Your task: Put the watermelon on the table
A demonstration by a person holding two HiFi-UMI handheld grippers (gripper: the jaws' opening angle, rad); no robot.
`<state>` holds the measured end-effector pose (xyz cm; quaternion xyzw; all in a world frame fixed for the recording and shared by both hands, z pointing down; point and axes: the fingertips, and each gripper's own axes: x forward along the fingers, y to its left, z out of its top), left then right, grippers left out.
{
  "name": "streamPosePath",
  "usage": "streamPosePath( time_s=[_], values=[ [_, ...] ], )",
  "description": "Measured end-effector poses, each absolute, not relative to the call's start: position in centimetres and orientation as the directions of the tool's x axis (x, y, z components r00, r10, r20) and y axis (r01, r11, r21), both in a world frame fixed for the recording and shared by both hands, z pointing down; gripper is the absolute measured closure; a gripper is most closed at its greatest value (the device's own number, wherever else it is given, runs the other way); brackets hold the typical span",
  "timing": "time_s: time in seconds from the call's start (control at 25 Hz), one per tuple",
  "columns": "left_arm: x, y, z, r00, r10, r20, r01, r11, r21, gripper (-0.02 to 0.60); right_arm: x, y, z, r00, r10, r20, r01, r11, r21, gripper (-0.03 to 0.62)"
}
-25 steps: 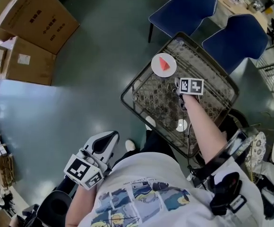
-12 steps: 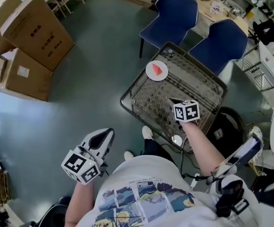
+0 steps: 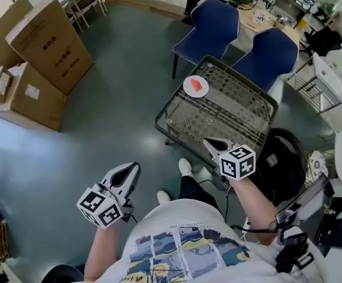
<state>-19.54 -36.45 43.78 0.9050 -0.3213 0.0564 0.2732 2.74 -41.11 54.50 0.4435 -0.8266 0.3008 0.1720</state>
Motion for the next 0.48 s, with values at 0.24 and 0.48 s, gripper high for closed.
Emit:
streamPosePath(
  time_s=[0.24,0.48],
  values=[
    [-20.8,-32.4,45.0,0.81,-0.507,0.295,-0.585,-0.676,0.447,0.572,-2.9,-35.5,50.8,-0.651,-0.583,0.487,-0.753,0.574,-0.321,0.583],
    [-20.8,-29.4,45.8,0.825,-0.476,0.304,-0.565,-0.687,0.457,0.572,-5.6,-31.1,49.6,-0.699,-0.574,0.426,-0.713,0.596,-0.368,0.585]
  ],
)
